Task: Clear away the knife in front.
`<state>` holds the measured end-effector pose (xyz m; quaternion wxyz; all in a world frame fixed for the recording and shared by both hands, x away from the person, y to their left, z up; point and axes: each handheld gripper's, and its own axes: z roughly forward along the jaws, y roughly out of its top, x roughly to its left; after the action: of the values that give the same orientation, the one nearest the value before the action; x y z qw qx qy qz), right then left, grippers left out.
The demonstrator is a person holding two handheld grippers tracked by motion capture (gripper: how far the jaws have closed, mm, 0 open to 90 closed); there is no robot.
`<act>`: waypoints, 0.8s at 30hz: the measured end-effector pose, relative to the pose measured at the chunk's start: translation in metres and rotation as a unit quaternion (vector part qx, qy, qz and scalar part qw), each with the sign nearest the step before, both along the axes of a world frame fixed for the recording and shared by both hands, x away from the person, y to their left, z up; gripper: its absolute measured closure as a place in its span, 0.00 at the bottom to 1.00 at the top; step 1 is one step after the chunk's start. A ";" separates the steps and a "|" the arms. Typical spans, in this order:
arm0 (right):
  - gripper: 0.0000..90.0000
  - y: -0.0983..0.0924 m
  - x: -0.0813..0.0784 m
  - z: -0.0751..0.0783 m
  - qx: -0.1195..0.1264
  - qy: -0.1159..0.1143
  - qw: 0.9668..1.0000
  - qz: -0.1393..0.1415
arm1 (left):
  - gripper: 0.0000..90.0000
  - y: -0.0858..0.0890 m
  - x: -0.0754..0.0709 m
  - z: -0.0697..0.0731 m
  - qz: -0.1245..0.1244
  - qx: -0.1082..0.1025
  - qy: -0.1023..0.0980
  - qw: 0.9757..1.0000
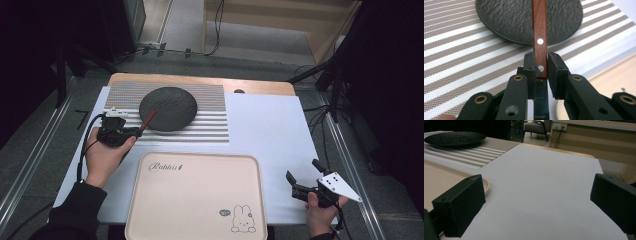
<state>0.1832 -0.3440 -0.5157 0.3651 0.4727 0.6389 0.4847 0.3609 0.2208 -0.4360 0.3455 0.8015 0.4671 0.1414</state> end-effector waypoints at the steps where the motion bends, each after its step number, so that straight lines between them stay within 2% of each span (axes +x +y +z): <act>1: 0.00 0.000 0.000 0.000 0.000 0.000 1.000 0.000 | 0.86 -0.001 -0.002 0.000 -0.002 0.000 0.000 1.000; 10: 0.00 0.000 0.000 0.000 0.000 0.000 1.000 0.000 | 0.86 -0.010 -0.021 0.002 -0.017 0.000 -0.007 1.000; 18: 0.00 0.000 0.000 0.000 0.001 0.001 1.000 0.000 | 0.86 -0.017 -0.037 0.003 -0.032 -0.008 -0.009 0.999; 24: 0.00 0.000 0.000 0.000 0.002 0.001 1.000 -0.001 | 0.86 -0.021 -0.050 0.002 -0.040 -0.005 -0.012 0.999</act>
<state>0.1831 -0.3443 -0.5157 0.3639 0.4743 0.6377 0.4858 0.3114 0.2001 -0.4338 0.3600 0.8161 0.4315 0.1349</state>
